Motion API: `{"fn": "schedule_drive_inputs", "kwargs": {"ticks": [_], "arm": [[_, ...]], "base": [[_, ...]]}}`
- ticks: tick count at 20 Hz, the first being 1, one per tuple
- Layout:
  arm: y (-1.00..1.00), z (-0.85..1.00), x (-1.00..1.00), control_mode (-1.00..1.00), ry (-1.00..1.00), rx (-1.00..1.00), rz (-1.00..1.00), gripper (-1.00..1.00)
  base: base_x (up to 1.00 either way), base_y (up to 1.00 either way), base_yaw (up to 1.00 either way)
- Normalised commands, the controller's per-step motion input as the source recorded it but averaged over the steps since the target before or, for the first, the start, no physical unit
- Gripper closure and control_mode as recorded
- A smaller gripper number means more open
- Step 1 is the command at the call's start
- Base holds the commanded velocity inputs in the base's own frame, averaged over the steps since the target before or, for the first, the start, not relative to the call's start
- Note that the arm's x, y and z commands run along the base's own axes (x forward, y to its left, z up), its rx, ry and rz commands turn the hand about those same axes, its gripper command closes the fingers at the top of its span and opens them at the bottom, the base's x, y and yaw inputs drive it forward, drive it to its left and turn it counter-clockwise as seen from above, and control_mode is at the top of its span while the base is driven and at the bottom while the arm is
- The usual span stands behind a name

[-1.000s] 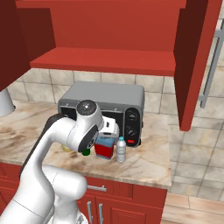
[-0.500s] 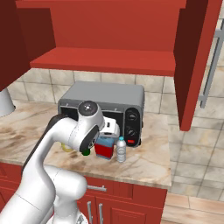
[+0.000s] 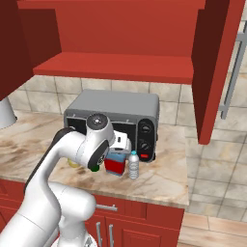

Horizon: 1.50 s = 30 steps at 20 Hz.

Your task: Sort all alcoholic drinks to one cabinet, and non-alcoholic drinks to the other.

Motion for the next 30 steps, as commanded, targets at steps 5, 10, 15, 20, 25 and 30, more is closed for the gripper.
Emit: {"fn": "schedule_drive_inputs", "kwargs": {"ticks": [5, 10, 15, 20, 25, 30], "arm": [[0.02, -0.06, 0.11, -1.00, -0.01, 0.00, 0.00, -1.00], [0.00, 0.00, 0.17, -1.00, -0.05, 0.00, 0.00, -1.00], [0.00, -0.06, 0.13, -1.00, -0.03, 0.00, 0.00, -1.00], [0.00, -0.12, 0.08, -1.00, -0.01, 0.00, 0.00, -1.00], [0.00, -0.09, 0.07, -1.00, -0.01, 0.00, 0.00, -1.00], [0.00, -0.03, 0.01, -1.00, -0.01, 0.00, 0.00, -1.00]], "base": [[0.00, 0.00, 0.00], [0.00, 0.00, 0.00], [0.00, 0.00, 0.00], [0.00, 0.00, 0.00], [0.00, 0.00, 0.00], [0.00, 0.00, 0.00]]}}
